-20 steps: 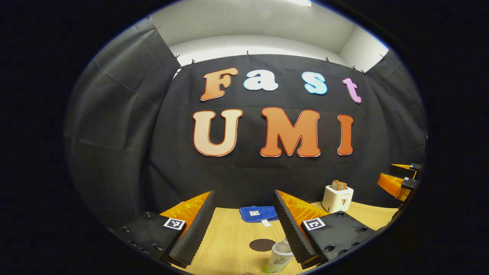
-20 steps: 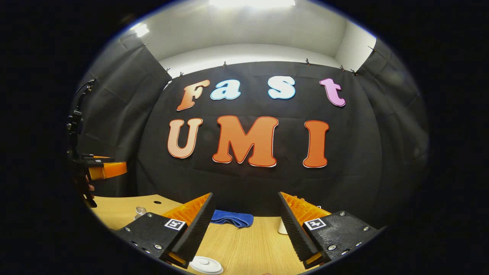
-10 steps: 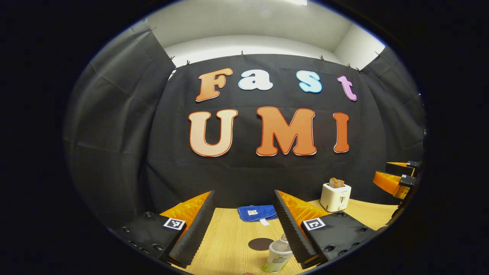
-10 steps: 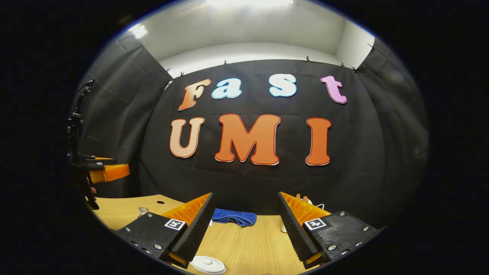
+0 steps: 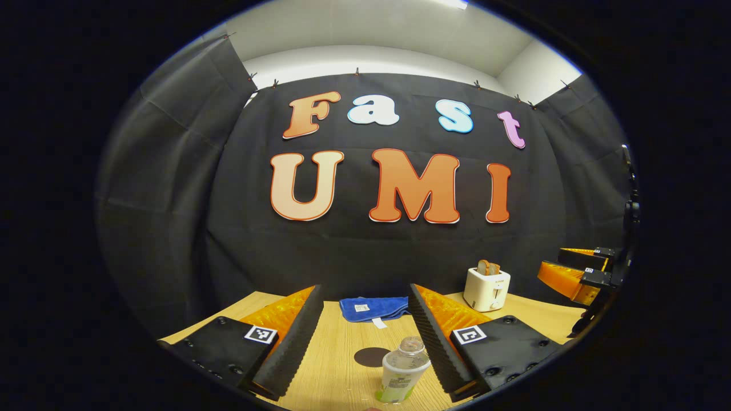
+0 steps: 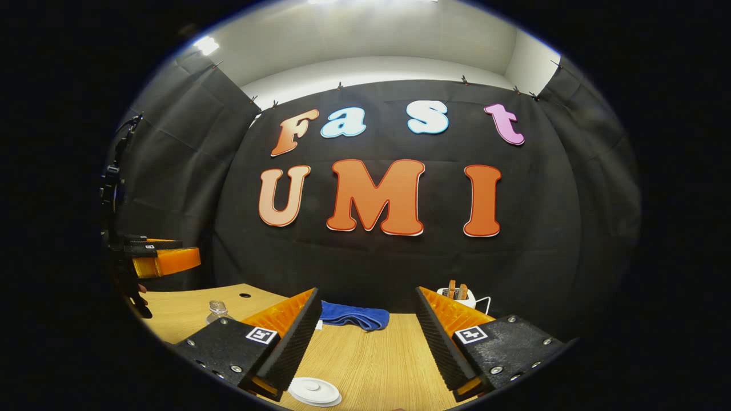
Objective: Open the teacup lid with one hand, grasp the water bottle and pour water into the teacup with the other hand; after pouring, place the water bottle on the coaster and then close the teacup lid.
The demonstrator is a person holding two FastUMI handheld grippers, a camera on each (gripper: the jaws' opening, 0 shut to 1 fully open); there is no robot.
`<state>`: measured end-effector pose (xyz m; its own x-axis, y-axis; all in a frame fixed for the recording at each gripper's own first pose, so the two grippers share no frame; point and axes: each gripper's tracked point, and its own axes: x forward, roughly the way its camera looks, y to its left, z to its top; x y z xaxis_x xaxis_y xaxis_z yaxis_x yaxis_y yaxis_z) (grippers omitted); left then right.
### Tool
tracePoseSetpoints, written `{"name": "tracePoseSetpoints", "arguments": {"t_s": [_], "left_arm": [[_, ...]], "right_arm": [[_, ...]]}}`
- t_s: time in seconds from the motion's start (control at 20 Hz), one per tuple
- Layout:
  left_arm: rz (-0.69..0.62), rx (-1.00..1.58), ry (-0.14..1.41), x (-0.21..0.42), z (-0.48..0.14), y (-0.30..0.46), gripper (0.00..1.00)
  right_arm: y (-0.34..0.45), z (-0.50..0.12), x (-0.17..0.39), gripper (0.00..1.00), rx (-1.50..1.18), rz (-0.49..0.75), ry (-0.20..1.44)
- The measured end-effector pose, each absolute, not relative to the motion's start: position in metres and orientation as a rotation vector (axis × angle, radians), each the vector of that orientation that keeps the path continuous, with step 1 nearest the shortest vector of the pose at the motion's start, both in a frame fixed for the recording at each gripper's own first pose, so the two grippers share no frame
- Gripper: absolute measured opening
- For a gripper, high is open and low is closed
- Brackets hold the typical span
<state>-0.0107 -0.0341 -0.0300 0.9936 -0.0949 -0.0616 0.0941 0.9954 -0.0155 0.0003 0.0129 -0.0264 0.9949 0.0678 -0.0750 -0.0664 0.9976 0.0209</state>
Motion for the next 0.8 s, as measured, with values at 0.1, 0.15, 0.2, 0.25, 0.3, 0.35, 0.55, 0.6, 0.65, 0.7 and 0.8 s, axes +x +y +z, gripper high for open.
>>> {"name": "tracePoseSetpoints", "arguments": {"t_s": [0.1,0.15,0.2,0.25,0.3,0.35,0.55,0.6,0.65,0.7,0.8], "left_arm": [[-0.118,-0.011,0.083,-0.013,-0.043,-0.042,0.96],[-0.128,-0.011,0.092,-0.016,-0.049,-0.045,0.96],[-0.139,-0.013,0.101,-0.017,-0.054,-0.047,0.96],[-0.153,-0.014,0.109,-0.018,-0.06,-0.051,0.96],[-0.168,-0.013,0.115,-0.021,-0.064,-0.055,0.96],[-0.183,-0.008,0.117,-0.023,-0.067,-0.059,0.96],[-0.209,0.014,0.12,-0.031,-0.082,-0.07,0.96],[-0.216,0.013,0.129,-0.032,-0.09,-0.073,0.95],[-0.214,0.015,0.14,-0.033,-0.097,-0.075,0.96],[-0.213,0.016,0.148,-0.034,-0.102,-0.075,0.96],[-0.218,0.022,0.171,-0.035,-0.113,-0.078,0.96]], "right_arm": [[0.019,-0.04,0.0,0.97,0.027,0.09,0.099],[0.021,-0.051,-0.001,0.97,0.036,0.101,0.127],[0.023,-0.06,-0.003,0.97,0.044,0.108,0.153],[0.023,-0.066,-0.003,0.97,0.049,0.117,0.167],[0.025,-0.069,-0.003,0.97,0.049,0.121,0.174],[0.026,-0.073,-0.003,0.96,0.047,0.129,0.177],[0.038,-0.093,-0.007,0.98,0.031,0.166,0.215],[0.041,-0.098,-0.008,0.96,0.024,0.176,0.228],[0.045,-0.105,-0.008,0.96,0.017,0.186,0.241],[0.049,-0.11,-0.009,0.96,0.013,0.197,0.254],[0.059,-0.122,-0.012,0.96,0.013,0.223,0.281]]}}
